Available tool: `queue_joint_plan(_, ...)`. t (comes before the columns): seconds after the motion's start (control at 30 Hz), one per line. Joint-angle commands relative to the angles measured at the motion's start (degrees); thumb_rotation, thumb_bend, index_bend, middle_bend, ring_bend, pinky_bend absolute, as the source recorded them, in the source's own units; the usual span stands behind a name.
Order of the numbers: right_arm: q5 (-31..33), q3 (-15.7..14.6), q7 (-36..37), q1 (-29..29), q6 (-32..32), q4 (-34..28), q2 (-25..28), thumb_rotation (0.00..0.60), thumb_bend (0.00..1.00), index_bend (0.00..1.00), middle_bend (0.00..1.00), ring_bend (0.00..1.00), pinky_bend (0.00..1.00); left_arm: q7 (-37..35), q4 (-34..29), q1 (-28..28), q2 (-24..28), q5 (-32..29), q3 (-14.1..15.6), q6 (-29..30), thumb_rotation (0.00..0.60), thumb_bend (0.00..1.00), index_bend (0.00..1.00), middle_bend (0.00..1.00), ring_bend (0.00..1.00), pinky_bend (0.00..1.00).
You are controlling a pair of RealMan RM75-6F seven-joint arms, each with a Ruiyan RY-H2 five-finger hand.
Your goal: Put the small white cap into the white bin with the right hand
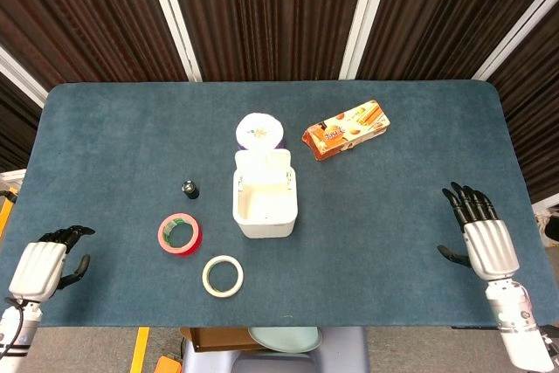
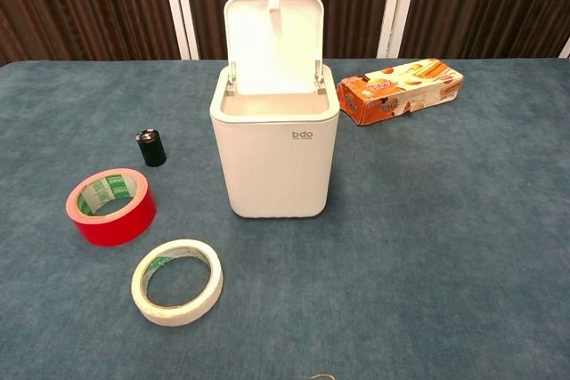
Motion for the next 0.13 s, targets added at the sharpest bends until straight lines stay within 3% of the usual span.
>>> queue_joint_plan(0.03, -0.09, -0.09, -0.15, 0.04, -1.0, -0.32, 0.23, 0.6, 0.09, 0.18, 0.13, 0.08, 0.21, 0.15, 0.04, 0.0, -0.07, 0.1, 0.0, 0.1, 0.6, 0.45, 0.32, 0.31, 0.35, 0.43)
queue_joint_plan(0.13, -0.03, -0.07, 0.02, 0.08, -1.98, -0.78, 0.52, 0.6, 0.09, 0.18, 0.13, 0.08, 0.21, 0.16, 0.16, 0.03, -0.19, 0.19, 0.0, 0.26, 0.6, 0.45, 0.32, 0.3, 0.35, 0.43)
